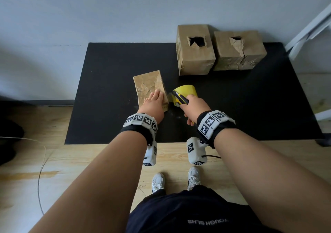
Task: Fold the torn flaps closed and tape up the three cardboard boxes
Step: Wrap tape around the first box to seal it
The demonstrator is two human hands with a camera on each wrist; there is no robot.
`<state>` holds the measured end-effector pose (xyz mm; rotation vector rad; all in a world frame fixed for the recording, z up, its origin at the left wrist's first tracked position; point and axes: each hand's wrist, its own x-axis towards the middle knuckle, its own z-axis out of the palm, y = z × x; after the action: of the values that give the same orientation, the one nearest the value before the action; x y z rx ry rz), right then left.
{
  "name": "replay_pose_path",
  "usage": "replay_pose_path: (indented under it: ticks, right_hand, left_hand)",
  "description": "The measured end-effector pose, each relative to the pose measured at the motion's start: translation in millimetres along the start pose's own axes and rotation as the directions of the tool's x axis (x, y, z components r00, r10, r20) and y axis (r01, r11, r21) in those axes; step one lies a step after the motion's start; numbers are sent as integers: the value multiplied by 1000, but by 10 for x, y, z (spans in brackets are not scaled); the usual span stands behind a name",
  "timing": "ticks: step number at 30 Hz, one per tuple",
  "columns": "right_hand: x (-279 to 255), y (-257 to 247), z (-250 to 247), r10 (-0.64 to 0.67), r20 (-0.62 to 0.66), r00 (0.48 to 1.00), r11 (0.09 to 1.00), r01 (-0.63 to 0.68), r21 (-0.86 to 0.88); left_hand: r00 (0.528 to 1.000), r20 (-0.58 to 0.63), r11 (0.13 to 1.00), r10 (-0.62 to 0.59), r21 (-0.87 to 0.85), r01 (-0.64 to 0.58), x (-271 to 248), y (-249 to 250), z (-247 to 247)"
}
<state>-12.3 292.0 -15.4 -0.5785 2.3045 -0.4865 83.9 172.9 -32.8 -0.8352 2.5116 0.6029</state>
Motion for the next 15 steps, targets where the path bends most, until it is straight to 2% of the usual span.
replay_pose_path:
  ticks: [7,15]
  right_hand:
    - [-15,-59,91,-23,92,996,999,19,44]
    - [-38,-53,-23,44,158,986,998,-50,32]
  left_hand:
    - [999,32,1000,-2,-4,2,24,-13,-8]
    - [997,80,1000,-21,0,21,86,6,-60]
